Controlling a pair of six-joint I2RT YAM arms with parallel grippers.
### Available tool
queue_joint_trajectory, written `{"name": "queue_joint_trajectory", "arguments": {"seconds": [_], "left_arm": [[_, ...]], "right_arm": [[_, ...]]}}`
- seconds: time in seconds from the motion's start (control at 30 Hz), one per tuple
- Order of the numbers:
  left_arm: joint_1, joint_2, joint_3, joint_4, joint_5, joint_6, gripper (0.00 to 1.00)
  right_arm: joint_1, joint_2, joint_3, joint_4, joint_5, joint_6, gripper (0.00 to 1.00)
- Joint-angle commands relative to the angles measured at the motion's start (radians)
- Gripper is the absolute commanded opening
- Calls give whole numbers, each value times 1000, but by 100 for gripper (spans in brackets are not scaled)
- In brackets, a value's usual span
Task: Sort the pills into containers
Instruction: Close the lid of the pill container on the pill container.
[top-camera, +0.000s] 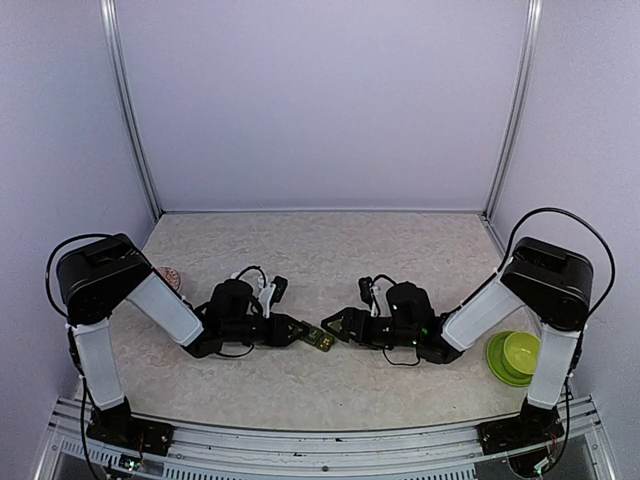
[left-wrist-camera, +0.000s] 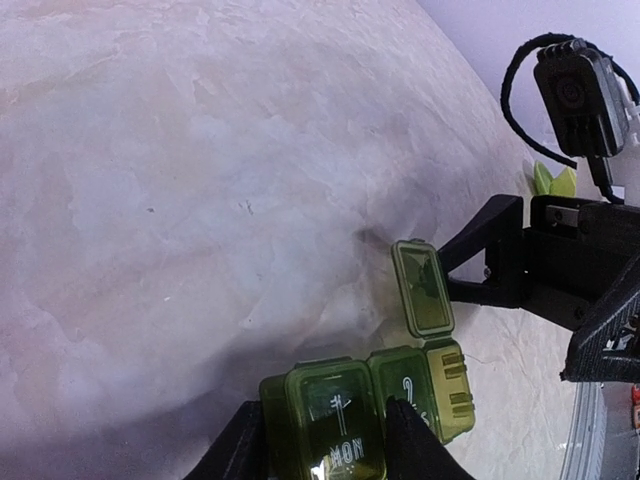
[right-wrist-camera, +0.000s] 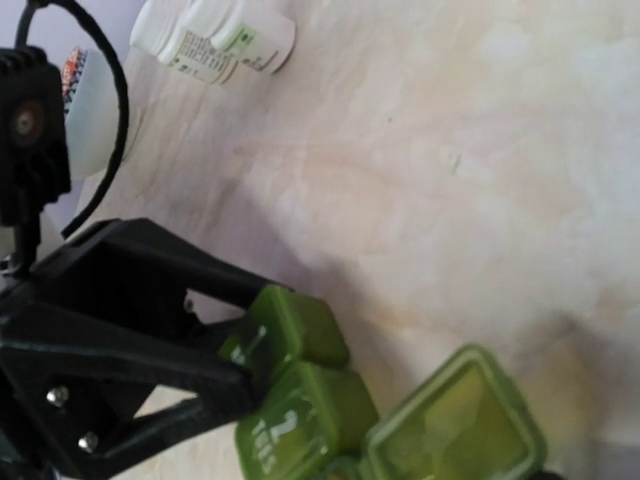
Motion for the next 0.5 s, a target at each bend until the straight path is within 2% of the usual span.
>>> {"name": "queue_joint_trajectory", "arguments": {"seconds": [0.0, 0.47], "left_arm": [[7, 33, 24, -37, -2, 7, 36], [7, 52, 39, -48, 3, 1, 32]], "right_arm": [[-20, 21, 9, 43, -20, 2, 87], [-33, 46, 11, 99, -57, -1, 87]]}}
